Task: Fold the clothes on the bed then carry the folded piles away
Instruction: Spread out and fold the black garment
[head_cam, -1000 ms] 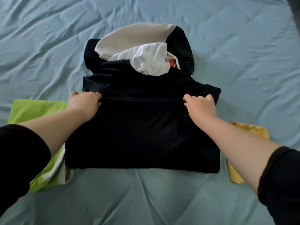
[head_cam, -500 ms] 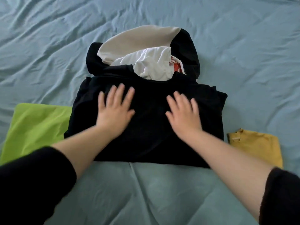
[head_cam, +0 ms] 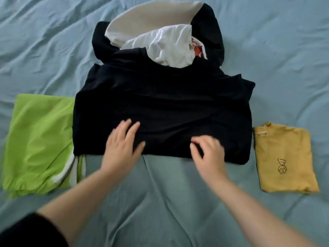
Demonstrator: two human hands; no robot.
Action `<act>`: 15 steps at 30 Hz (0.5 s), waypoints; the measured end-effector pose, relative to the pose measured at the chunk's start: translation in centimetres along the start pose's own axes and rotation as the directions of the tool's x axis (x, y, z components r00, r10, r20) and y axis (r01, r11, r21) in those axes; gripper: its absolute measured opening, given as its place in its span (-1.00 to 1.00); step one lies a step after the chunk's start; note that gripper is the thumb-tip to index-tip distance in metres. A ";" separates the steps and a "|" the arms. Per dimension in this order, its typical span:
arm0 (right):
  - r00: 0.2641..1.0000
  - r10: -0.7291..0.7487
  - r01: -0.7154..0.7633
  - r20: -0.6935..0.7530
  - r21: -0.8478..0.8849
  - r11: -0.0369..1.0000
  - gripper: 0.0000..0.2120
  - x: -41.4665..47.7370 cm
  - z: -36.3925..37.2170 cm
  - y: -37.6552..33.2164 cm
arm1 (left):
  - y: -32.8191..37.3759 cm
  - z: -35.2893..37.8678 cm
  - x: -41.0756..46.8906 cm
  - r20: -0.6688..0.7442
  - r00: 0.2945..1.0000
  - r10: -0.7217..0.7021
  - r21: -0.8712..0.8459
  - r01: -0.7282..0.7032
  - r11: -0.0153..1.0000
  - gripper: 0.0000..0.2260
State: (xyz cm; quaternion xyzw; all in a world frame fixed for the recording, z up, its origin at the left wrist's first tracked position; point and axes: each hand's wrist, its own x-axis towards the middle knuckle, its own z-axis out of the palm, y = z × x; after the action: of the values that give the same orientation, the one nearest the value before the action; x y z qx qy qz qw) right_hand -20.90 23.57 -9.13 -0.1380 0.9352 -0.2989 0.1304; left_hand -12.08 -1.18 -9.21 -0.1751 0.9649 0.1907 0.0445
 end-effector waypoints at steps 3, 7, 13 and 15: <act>0.792 0.486 -0.610 0.369 0.493 0.620 -0.86 -6.6 2.2 -1.5 | 0.8 0.9 -5.9 0.123 0.916 -0.381 -0.446 0.394 0.803 -0.40; 0.520 0.557 -0.683 0.648 0.707 -0.184 -0.65 -5.2 2.2 1.3 | -2.1 0.6 -4.3 0.632 0.458 -0.625 -0.711 0.664 -0.233 -0.39; 0.613 0.589 -0.314 0.527 0.846 -0.430 -0.53 2.0 0.6 1.6 | -3.9 -0.9 1.9 0.680 0.538 -0.497 -0.717 0.351 -0.602 -0.66; 0.577 0.638 -0.303 0.509 0.860 -0.411 -0.55 3.3 0.4 1.4 | -3.4 -0.9 2.4 0.699 0.524 -0.486 -0.686 0.299 -0.663 -0.74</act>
State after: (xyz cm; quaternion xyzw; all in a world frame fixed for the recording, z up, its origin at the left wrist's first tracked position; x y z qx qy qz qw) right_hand -24.06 23.39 -10.81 0.4706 0.3588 -0.7833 0.1902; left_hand -13.17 -5.23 -9.97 -0.5840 0.1620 0.7911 -0.0832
